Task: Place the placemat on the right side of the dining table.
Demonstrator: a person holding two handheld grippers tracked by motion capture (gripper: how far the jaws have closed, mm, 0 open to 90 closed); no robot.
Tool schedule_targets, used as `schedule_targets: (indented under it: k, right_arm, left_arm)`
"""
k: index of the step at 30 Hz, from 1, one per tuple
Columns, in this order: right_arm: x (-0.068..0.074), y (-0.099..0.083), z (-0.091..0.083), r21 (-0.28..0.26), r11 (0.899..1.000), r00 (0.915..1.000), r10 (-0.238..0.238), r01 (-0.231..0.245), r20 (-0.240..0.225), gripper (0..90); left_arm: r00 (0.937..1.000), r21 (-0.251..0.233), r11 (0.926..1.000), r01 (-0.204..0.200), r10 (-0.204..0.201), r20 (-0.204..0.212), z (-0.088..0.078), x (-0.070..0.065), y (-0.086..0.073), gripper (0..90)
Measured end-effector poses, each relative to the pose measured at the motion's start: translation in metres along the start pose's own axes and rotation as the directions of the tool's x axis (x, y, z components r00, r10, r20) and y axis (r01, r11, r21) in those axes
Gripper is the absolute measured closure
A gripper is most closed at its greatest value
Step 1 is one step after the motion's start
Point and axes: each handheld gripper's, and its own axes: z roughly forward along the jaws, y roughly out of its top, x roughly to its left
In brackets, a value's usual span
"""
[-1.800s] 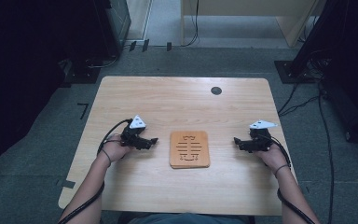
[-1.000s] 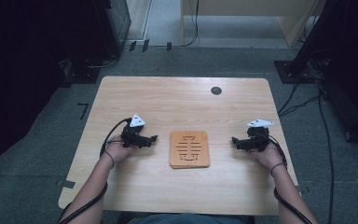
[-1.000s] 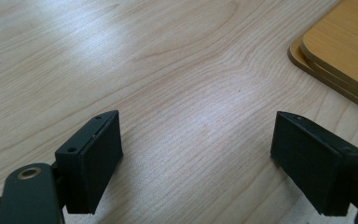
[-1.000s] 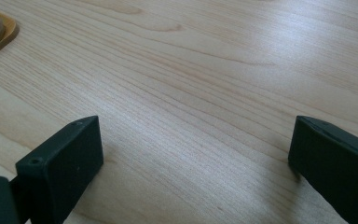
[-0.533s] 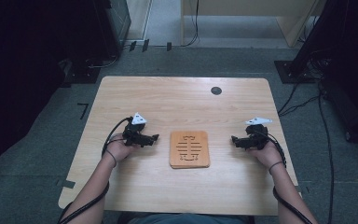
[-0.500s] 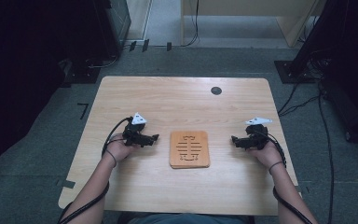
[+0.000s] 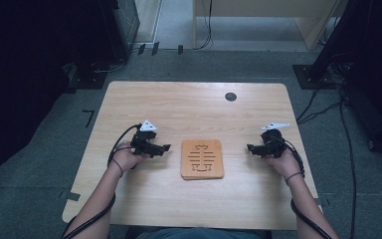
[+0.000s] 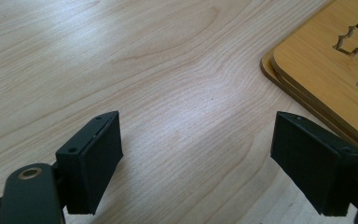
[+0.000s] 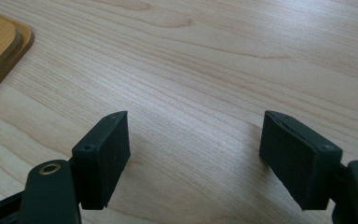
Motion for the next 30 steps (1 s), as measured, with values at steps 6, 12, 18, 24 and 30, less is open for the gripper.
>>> schedule_targets:
  k: [6, 12, 18, 24, 30]
  right_arm:
    - [0.003, 0.002, -0.001, 0.028, 1.000, 0.9999, 0.013, -0.013, -0.008, 28.0]
    - [0.006, 0.004, -0.002, 0.040, 0.999, 0.9997, 0.025, -0.024, -0.008, 27.9]
    - [0.013, 0.007, -0.006, 0.006, 1.000, 0.9998, -0.010, 0.010, -0.020, 27.2]
    - [0.020, 0.009, -0.004, -0.001, 1.000, 0.9991, -0.012, 0.012, -0.039, 25.7]
    - [0.029, 0.011, -0.002, -0.006, 1.000, 0.9981, 0.007, -0.008, -0.061, 25.3]
  left_arm:
    - [0.9998, 0.019, 0.9998, 0.010, -0.011, 0.018, -0.002, -0.001, 0.002, 15.7]
    - [0.9996, 0.031, 0.9995, -0.005, 0.004, 0.028, -0.003, -0.006, 0.003, 15.7]
    - [0.9990, 0.045, 0.9987, -0.024, 0.022, 0.040, -0.002, -0.013, 0.005, 16.7]
    - [0.9991, 0.057, 0.9980, -0.028, 0.026, 0.034, -0.001, -0.013, 0.004, 16.7]
    - [0.9993, 0.056, 0.9983, -0.015, 0.013, 0.035, -0.002, -0.012, 0.003, 16.7]
